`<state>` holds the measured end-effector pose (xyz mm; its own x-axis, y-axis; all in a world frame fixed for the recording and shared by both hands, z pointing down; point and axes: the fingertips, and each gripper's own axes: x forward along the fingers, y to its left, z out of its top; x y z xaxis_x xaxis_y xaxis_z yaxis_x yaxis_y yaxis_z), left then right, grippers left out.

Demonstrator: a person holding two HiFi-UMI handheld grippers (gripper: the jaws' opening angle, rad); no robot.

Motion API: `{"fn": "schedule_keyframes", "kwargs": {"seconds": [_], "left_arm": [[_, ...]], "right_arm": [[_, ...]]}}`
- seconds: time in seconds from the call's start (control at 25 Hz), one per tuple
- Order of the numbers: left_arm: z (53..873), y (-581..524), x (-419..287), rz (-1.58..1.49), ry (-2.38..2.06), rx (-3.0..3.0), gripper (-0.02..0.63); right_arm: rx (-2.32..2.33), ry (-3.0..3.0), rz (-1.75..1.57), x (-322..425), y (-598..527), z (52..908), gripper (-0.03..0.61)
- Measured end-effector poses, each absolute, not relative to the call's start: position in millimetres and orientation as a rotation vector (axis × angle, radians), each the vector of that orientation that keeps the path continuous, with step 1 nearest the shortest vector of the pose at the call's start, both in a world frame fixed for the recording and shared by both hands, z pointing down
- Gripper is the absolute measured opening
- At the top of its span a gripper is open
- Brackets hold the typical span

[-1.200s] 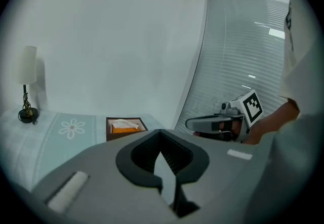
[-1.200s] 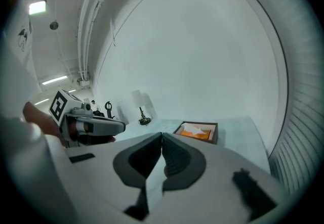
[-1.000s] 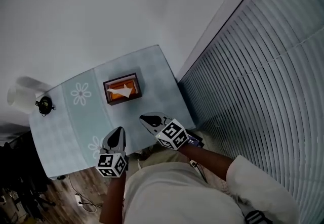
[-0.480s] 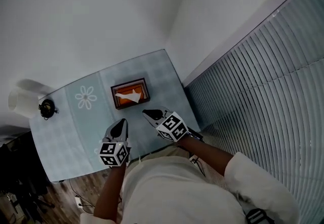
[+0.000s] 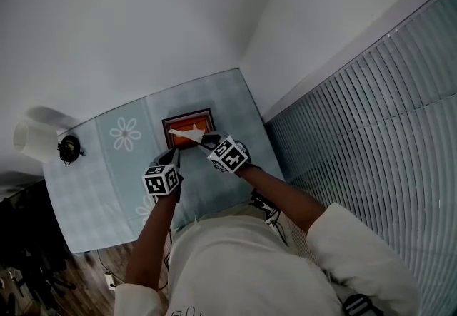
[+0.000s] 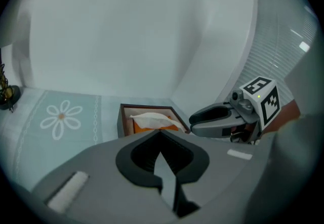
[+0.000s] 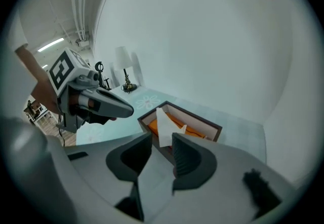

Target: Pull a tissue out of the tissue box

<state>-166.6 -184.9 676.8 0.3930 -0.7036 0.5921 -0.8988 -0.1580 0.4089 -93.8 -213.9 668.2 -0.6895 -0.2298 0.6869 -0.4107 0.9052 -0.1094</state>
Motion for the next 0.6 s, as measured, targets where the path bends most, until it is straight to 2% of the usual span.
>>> {"fn": "schedule_keyframes", "kwargs": {"seconds": [0.24,0.6], "left_arm": [[679.4,-191.5,-166.1,0.362,-1.359,1.928,0.008],[678.5,-189.7,-166.2,0.366,-1.351,1.92,0.008]], "right_arm": [[0.45,-2.303,0.223,-102.1,-220.7,681.2,0.192],[0.396,-2.192,0.079,-112.8,-227.0,705.7,0.196]]}}
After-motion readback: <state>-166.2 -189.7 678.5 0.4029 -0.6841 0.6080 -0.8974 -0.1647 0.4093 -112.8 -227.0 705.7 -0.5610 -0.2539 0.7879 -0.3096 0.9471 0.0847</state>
